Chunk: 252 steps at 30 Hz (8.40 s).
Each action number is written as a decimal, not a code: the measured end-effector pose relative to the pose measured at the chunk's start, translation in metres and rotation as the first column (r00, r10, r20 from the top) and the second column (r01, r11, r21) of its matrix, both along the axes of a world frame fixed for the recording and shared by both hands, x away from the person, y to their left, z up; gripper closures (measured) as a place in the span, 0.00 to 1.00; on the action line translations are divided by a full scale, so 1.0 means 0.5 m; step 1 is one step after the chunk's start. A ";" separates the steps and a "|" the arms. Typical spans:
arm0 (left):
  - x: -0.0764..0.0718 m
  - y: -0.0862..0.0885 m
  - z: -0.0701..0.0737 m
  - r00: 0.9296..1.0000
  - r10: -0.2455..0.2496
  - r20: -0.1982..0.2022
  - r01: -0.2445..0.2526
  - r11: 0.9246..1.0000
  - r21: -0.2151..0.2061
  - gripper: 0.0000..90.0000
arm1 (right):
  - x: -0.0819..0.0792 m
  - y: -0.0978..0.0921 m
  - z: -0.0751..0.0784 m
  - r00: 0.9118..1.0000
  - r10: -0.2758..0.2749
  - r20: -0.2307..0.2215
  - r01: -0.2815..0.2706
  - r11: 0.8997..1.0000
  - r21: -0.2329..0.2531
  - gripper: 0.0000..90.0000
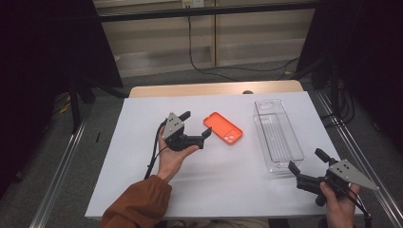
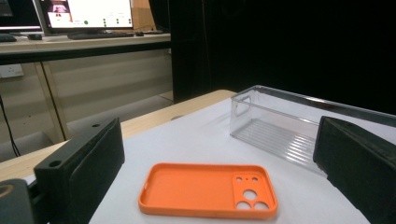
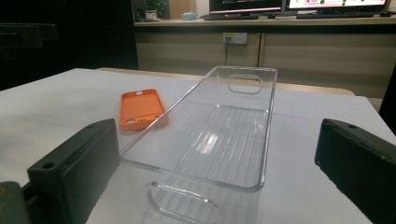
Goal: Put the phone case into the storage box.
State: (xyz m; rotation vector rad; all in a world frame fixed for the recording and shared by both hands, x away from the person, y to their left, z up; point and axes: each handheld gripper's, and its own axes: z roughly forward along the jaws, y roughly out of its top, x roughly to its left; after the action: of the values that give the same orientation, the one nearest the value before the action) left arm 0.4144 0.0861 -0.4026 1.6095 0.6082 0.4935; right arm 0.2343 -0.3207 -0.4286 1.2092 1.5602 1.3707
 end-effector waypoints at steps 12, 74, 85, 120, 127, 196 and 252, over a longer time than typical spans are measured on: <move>0.034 -0.028 0.002 1.000 0.011 -0.002 -0.011 0.999 -0.032 0.02 | 0.001 0.000 0.000 1.000 0.001 0.001 -0.001 1.000 -0.001 0.00; 0.167 -0.120 -0.039 0.997 -0.037 -0.074 0.035 0.999 -0.023 0.73 | -0.004 0.001 -0.001 1.000 0.014 -0.003 -0.014 1.000 -0.001 0.00; 0.190 -0.131 -0.054 0.984 -0.064 -0.167 0.071 0.997 0.036 0.98 | -0.004 0.001 -0.001 1.000 0.018 -0.006 -0.018 1.000 -0.002 0.00; 0.265 -0.177 -0.077 0.946 -0.055 -0.319 0.161 0.934 0.318 1.00 | -0.005 0.000 -0.001 1.000 0.021 -0.008 -0.021 1.000 0.004 0.00; 0.274 -0.183 -0.094 0.941 -0.043 -0.334 0.160 0.930 0.331 1.00 | -0.005 0.000 -0.001 1.000 0.018 -0.009 -0.018 1.000 0.007 0.00; 0.205 -0.117 -0.118 0.937 -0.039 -0.348 0.177 0.911 0.373 1.00 | -0.006 -0.001 -0.002 1.000 0.014 -0.011 -0.014 1.000 0.008 0.00; 0.125 -0.078 -0.110 0.921 -0.090 -0.380 0.243 0.894 0.377 0.99 | -0.006 -0.001 -0.002 1.000 0.012 -0.008 -0.012 1.000 0.005 0.00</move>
State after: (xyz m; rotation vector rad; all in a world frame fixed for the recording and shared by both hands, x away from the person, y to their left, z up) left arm 0.4769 0.0472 -0.4579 2.1705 0.6484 0.2059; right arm 0.2314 -0.3210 -0.4294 1.2123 1.5727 1.3796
